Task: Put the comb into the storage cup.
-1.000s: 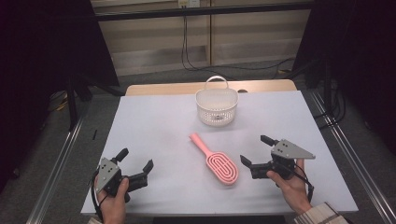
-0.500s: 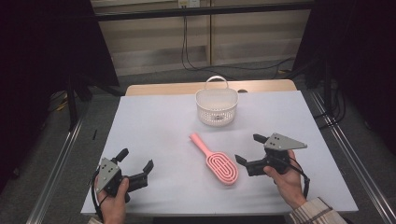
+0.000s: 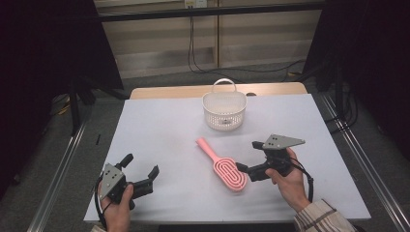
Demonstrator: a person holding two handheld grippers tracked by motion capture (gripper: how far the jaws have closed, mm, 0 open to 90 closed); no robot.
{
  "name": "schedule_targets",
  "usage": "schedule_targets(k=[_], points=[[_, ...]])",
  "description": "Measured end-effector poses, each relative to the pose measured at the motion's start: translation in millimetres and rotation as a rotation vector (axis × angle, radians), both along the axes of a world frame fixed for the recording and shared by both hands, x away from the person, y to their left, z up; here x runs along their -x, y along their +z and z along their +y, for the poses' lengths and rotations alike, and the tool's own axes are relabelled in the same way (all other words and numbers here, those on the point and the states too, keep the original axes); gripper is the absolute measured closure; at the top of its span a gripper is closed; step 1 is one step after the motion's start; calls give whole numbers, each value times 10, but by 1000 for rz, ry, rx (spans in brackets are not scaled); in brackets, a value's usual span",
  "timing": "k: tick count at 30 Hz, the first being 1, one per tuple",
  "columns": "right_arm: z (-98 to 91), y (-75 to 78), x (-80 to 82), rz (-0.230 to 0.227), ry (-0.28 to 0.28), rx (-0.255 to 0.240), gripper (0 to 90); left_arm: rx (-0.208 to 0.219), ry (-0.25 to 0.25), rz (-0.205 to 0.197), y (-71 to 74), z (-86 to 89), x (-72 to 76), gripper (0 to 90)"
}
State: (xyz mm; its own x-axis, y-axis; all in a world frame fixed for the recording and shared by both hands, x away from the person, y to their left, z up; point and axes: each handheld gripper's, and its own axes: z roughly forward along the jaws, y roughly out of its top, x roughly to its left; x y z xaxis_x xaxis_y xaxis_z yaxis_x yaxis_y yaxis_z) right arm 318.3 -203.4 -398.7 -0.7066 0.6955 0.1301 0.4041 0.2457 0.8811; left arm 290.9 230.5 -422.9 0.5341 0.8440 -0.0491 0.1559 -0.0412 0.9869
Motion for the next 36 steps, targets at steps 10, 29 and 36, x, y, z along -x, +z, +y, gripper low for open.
schedule_targets(k=[10, 29, 36], points=[[148, 42, -87, 16, 3, 13, 31, 2, -3, 0, 3, -4, 2, 20], [296, 58, -214, 99, 44, 61, 31, -3, -4, -1, 3, -6, -3, 20], [349, 82, -277, 134, 58, 89, 28, -12, 4, 1, -1, -5, 2, 20]])
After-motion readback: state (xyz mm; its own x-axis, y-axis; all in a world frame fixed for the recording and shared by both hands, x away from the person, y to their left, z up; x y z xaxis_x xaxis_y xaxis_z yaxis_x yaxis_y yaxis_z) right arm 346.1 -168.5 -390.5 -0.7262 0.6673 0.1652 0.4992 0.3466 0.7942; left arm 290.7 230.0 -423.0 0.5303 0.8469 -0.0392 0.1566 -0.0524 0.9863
